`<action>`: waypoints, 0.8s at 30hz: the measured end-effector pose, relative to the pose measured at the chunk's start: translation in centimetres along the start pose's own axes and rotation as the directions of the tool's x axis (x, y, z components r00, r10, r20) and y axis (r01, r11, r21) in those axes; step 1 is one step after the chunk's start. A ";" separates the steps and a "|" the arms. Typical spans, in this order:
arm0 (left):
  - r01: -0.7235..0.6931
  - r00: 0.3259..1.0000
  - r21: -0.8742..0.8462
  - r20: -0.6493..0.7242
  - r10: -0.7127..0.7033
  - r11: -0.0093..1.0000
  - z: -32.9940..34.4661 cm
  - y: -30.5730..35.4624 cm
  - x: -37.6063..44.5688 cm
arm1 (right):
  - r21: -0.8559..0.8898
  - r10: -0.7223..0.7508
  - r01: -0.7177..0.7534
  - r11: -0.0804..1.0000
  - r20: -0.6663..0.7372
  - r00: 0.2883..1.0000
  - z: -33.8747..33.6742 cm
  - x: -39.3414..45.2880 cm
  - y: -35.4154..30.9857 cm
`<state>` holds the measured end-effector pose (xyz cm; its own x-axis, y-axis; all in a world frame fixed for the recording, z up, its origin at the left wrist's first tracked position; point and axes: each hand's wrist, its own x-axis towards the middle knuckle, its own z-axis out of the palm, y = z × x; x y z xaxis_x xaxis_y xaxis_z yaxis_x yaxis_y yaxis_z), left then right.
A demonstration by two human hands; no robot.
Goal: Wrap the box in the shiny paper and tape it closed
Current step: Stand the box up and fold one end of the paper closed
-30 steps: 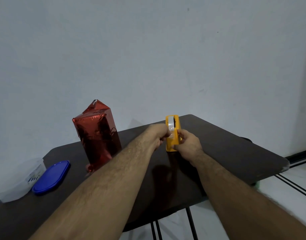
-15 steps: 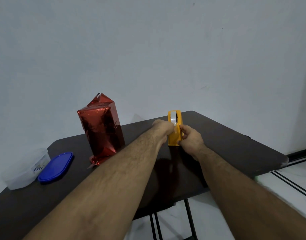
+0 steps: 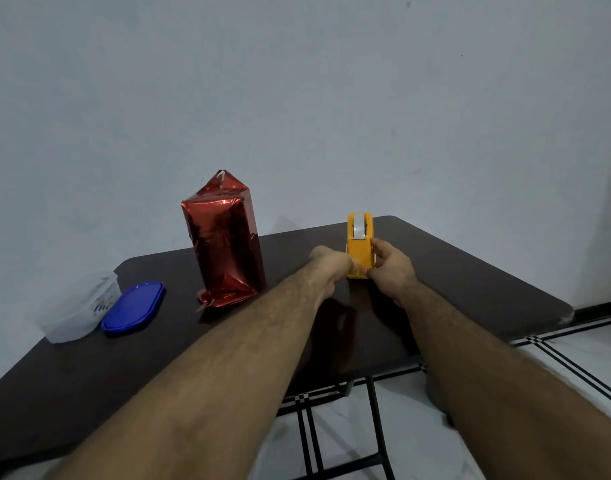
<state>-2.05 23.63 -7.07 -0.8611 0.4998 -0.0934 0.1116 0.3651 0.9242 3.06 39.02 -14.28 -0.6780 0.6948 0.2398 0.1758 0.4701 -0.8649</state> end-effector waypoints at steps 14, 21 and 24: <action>-0.334 0.941 -0.046 0.039 0.335 0.942 -18.2 6.3 -4.1 | -0.136 -0.478 0.458 0.878 -0.256 0.840 5.7 -4.1 -15.5; -0.387 0.918 0.048 -0.070 0.390 0.921 -29.5 7.6 -2.3 | 0.178 -0.110 0.072 0.981 0.217 0.970 9.6 -0.3 -28.3; -0.340 0.929 0.150 -0.101 0.356 0.928 -33.0 7.4 -0.7 | 0.131 0.002 -0.047 0.990 0.324 0.946 10.9 1.5 -29.9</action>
<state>-17.02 0.10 12.08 -0.8100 0.5153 0.2798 0.4706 0.2866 0.8345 -10.98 20.06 7.11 -0.8725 0.4817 0.0819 0.1128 0.3616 -0.9255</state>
